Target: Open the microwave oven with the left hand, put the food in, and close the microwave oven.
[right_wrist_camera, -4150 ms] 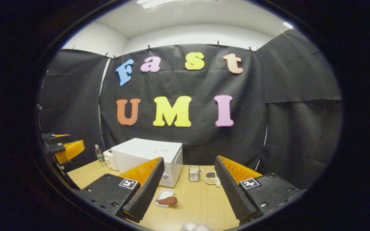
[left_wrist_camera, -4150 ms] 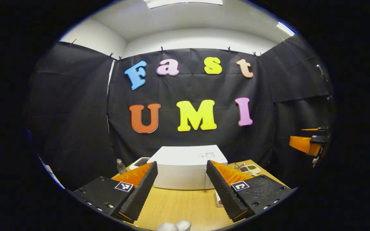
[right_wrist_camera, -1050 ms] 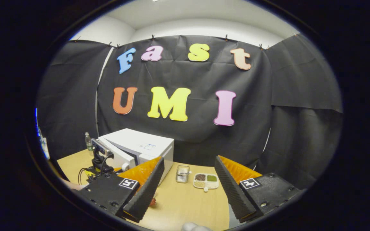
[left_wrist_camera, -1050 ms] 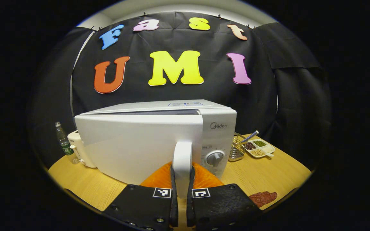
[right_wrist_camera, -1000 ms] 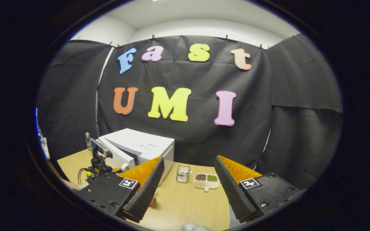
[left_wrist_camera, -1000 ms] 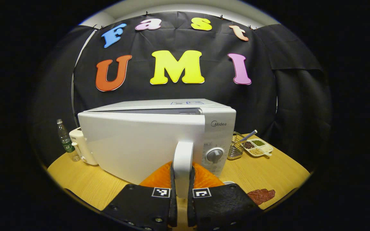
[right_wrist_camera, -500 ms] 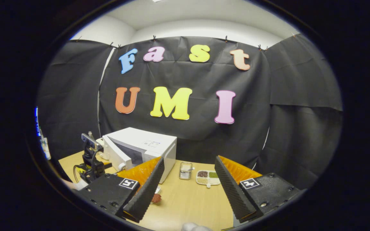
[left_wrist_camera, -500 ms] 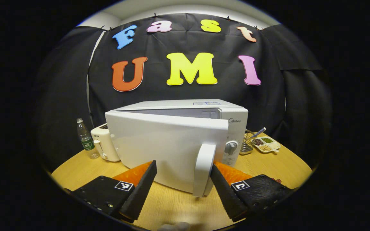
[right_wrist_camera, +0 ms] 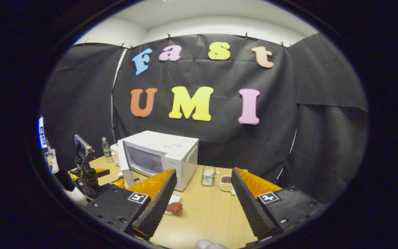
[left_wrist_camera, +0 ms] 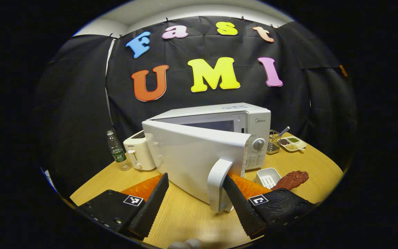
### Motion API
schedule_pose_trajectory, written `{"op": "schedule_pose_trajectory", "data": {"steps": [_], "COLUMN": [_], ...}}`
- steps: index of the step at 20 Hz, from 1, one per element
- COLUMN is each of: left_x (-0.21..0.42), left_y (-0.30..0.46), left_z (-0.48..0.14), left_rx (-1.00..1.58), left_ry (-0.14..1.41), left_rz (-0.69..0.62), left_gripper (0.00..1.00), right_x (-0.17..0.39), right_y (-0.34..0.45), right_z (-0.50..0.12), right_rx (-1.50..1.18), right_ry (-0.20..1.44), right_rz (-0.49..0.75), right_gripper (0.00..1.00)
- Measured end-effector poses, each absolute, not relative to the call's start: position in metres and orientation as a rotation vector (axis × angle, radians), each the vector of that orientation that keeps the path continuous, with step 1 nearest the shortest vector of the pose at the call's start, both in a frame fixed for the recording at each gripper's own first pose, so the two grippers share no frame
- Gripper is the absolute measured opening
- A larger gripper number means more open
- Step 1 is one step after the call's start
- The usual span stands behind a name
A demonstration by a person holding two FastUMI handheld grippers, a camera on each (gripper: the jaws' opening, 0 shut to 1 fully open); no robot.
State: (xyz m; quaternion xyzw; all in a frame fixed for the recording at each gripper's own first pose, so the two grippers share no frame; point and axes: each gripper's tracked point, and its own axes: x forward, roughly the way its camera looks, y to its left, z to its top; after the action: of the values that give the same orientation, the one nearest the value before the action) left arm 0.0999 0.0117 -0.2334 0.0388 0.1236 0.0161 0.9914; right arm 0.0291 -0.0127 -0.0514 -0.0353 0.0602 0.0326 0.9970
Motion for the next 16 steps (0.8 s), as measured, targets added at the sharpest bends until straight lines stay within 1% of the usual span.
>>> {"op": "schedule_pose_trajectory", "data": {"steps": [4, 5, 7, 8, 10, 11, 12, 13, 14, 16], "left_x": [0.07, 0.063, 0.046, 0.038, 0.021, 0.013, 0.006, -0.002, -0.009, -0.021], "left_y": [0.053, 0.065, 0.089, 0.101, 0.125, 0.134, 0.142, 0.149, 0.156, 0.166], "left_z": [-0.236, -0.236, -0.238, -0.239, -0.238, -0.236, -0.236, -0.235, -0.235, -0.231], "left_rx": [0.1, 0.104, 0.101, 0.099, 0.109, 0.112, 0.113, 0.118, 0.124, 0.129], "left_ry": [0.265, 0.271, 0.283, 0.288, 0.288, 0.285, 0.287, 0.291, 0.293, 0.296], "left_rz": [0.084, 0.1, 0.132, 0.145, 0.172, 0.18, 0.184, 0.19, 0.196, 0.206], "left_gripper": [0.95, 0.95, 0.95, 0.95, 0.95, 0.95, 0.95, 0.95, 0.95, 0.95], "right_x": [0.018, 0.016, 0.01, 0.008, 0.004, 0.003, 0.003, 0.004, 0.006, 0.015], "right_y": [0.005, 0.009, 0.017, 0.021, 0.029, 0.033, 0.036, 0.04, 0.042, 0.046], "right_z": [-0.062, -0.067, -0.072, -0.075, -0.084, -0.089, -0.092, -0.097, -0.104, -0.116], "right_rx": [-0.059, -0.059, -0.056, -0.053, -0.045, -0.04, -0.035, -0.031, -0.02, 0.008], "right_ry": [0.138, 0.144, 0.153, 0.158, 0.171, 0.177, 0.181, 0.186, 0.195, 0.215], "right_rz": [0.082, 0.082, 0.083, 0.083, 0.08, 0.078, 0.078, 0.08, 0.085, 0.1], "right_gripper": [1.0, 0.92, 0.92, 1.0, 1.0, 0.92, 1.0, 0.92, 1.0, 1.0]}}
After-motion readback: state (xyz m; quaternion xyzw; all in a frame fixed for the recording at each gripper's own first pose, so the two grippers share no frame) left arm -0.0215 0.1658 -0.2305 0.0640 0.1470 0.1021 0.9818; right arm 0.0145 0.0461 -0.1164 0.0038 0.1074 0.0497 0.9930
